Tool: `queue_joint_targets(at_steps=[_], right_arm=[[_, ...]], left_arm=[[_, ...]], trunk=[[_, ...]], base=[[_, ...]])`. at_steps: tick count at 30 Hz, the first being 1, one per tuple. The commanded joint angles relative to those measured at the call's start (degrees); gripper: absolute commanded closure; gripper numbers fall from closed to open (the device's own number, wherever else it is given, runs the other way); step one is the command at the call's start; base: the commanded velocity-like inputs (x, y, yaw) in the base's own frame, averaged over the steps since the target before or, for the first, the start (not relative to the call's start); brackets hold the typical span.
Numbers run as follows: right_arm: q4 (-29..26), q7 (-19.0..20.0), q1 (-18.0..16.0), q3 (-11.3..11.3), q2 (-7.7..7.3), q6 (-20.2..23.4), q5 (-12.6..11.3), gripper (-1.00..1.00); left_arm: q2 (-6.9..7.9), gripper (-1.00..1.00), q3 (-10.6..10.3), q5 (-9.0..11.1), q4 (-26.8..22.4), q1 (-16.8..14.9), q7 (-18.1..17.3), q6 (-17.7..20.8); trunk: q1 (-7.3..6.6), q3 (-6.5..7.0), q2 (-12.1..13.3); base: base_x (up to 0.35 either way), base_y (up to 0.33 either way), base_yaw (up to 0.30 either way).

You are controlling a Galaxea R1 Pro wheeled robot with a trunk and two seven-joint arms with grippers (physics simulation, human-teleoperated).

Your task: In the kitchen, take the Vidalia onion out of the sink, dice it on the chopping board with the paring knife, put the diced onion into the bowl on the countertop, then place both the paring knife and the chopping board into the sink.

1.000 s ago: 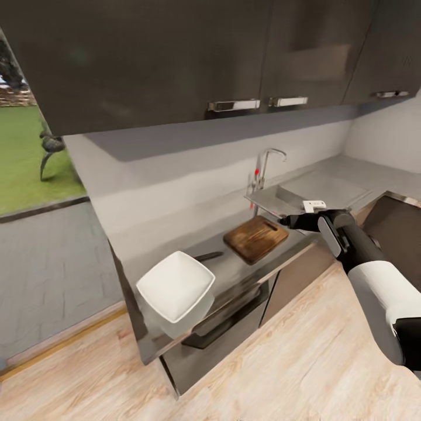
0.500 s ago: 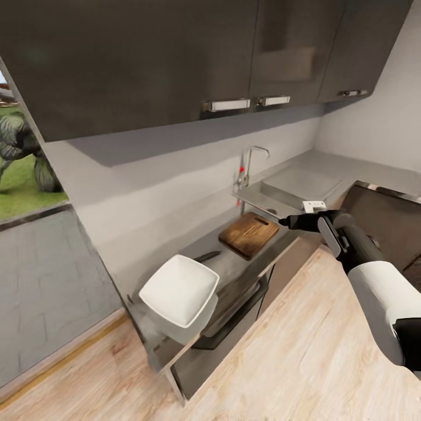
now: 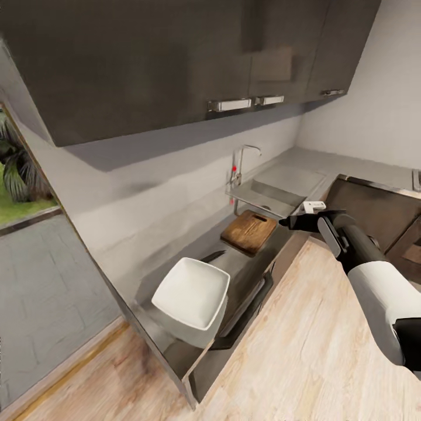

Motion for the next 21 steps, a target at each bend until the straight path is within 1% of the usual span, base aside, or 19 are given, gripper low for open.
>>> queue_joint_targets(at_steps=[1, 5, 9, 12, 14, 15, 16, 21], right_arm=[[-0.03, -0.11, -0.06, 0.20, -0.06, 0.26, -0.27, -1.00], [-0.02, -0.19, -0.07, 0.20, -0.06, 0.27, -0.27, -1.00], [-0.02, -1.53, -0.05, 0.20, -0.03, 0.27, -0.27, -1.00], [-0.02, -4.69, -0.02, 0.24, 0.01, 0.26, -0.27, -1.00], [-0.02, -7.83, -0.02, 0.27, 0.11, 0.21, -0.30, -1.00], [-0.02, -8.48, -0.03, 0.27, 0.14, 0.21, -0.31, -1.00], [-0.02, -10.14, -0.04, 0.28, 0.21, 0.20, -0.34, -1.00], [-0.02, -11.28, -0.04, 0.25, 0.27, 0.20, -0.35, -1.00]], left_arm=[[0.03, -1.00, 0.43, -0.60, 0.09, -0.06, 0.20, -0.15], [-0.02, -1.00, 0.43, -0.60, 0.09, -0.06, 0.20, -0.13], [-0.05, -1.00, 0.43, -0.60, 0.13, -0.06, 0.20, -0.12], [-0.07, -1.00, 0.43, -0.60, 0.12, -0.06, 0.20, -0.12], [-0.24, -1.00, 0.43, -0.60, 0.11, -0.06, 0.20, -0.15], [-0.27, -1.00, 0.43, -0.60, 0.11, -0.06, 0.20, -0.16], [-0.35, -1.00, 0.43, -0.60, 0.09, -0.06, 0.20, -0.15], [-0.40, -1.00, 0.43, -0.60, 0.10, -0.06, 0.20, -0.13]], trunk=[[0.03, -0.11, -0.12], [0.03, -0.11, -0.12], [0.03, -0.11, -0.12], [0.03, -0.11, -0.12], [0.03, -0.11, -0.12], [0.03, -0.11, -0.12], [0.03, -0.11, -0.12], [0.03, -0.11, -0.12]], base=[[0.000, 0.321, -0.035], [0.000, 0.321, -0.014], [0.000, 0.321, -0.003], [0.000, 0.321, -0.001], [0.000, 0.321, 0.000], [0.000, 0.321, 0.000], [0.000, 0.321, 0.000], [0.000, 0.320, 0.000]])
